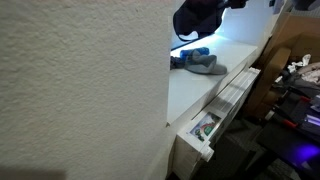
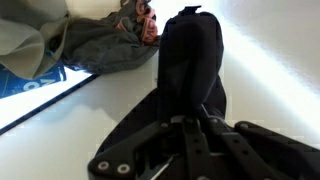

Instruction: Move the white hat to the left, put the black hat on top of it, and move the shirt to the right

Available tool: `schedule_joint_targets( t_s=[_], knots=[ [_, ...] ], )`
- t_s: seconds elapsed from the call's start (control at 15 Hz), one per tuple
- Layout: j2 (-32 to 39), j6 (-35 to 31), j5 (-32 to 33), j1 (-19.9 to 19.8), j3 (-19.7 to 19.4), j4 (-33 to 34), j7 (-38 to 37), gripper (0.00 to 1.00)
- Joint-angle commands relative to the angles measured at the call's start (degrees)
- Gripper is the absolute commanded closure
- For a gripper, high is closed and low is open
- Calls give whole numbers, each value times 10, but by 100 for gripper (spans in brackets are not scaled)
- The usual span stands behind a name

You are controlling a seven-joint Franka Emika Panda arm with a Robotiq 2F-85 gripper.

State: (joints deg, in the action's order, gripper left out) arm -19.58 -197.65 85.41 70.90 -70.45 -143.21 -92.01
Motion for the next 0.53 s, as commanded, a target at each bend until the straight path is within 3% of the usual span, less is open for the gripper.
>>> schedule_joint_targets(
  t_s=[0.0, 0.13, 0.2, 0.27, 0.33, 0.47],
  knots=[
    [113, 22, -37, 111, -101, 88, -9, 99],
    [144, 61, -62, 187, -166, 102, 7, 99],
    [150, 97, -81, 222, -189, 105, 16, 90],
    [102, 68, -56, 168, -148, 84, 8, 95],
    [118, 87, -69, 198, -167, 92, 10, 90],
    [137, 94, -78, 219, -178, 100, 10, 90]
  ],
)
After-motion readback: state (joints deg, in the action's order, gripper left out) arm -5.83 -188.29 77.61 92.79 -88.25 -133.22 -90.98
